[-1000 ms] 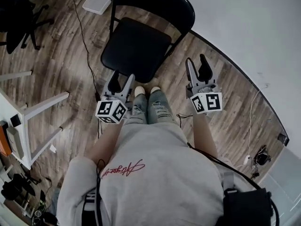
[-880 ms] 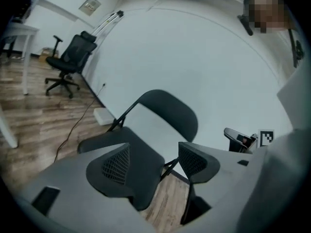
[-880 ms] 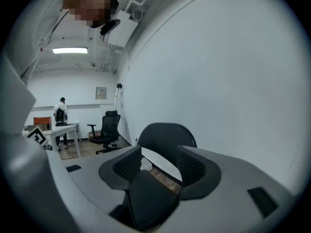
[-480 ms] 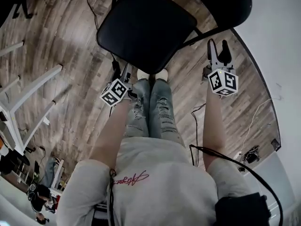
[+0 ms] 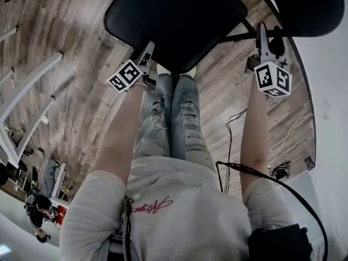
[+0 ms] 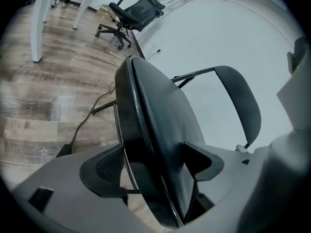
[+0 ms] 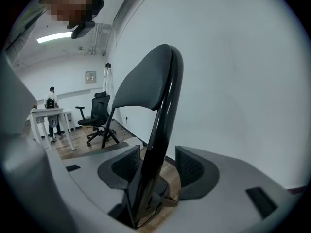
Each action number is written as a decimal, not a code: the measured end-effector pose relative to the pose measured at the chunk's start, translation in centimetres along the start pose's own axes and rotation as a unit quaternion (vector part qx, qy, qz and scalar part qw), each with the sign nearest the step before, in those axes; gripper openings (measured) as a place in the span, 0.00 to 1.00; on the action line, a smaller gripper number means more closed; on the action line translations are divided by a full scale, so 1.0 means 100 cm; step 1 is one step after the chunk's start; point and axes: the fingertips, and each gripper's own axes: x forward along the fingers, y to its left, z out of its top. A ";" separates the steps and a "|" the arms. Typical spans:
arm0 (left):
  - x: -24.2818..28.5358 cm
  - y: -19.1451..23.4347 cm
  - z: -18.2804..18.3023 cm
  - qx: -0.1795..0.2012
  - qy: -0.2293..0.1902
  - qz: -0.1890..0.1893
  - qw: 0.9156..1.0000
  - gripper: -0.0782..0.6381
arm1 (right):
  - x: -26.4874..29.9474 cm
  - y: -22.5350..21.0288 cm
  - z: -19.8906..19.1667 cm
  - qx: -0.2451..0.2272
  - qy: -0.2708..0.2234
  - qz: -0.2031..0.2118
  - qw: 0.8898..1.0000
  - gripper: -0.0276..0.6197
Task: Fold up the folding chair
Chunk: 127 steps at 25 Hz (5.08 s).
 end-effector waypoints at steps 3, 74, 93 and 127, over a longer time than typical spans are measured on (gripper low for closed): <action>0.005 -0.002 0.001 -0.005 0.013 -0.052 0.999 0.64 | 0.009 0.003 0.005 -0.013 0.001 0.016 1.000 0.41; 0.145 -0.424 0.145 0.007 0.158 -0.138 0.978 0.41 | 0.148 -0.124 0.191 0.055 -0.010 0.055 0.997 0.07; 0.266 -0.525 0.181 -0.061 0.132 -0.058 0.988 0.48 | 0.155 -0.139 0.232 -0.061 0.006 0.073 0.995 0.07; 0.005 -0.557 0.128 0.447 -0.141 -0.254 0.846 0.13 | -0.023 0.012 0.293 -0.134 -0.164 0.054 0.976 0.08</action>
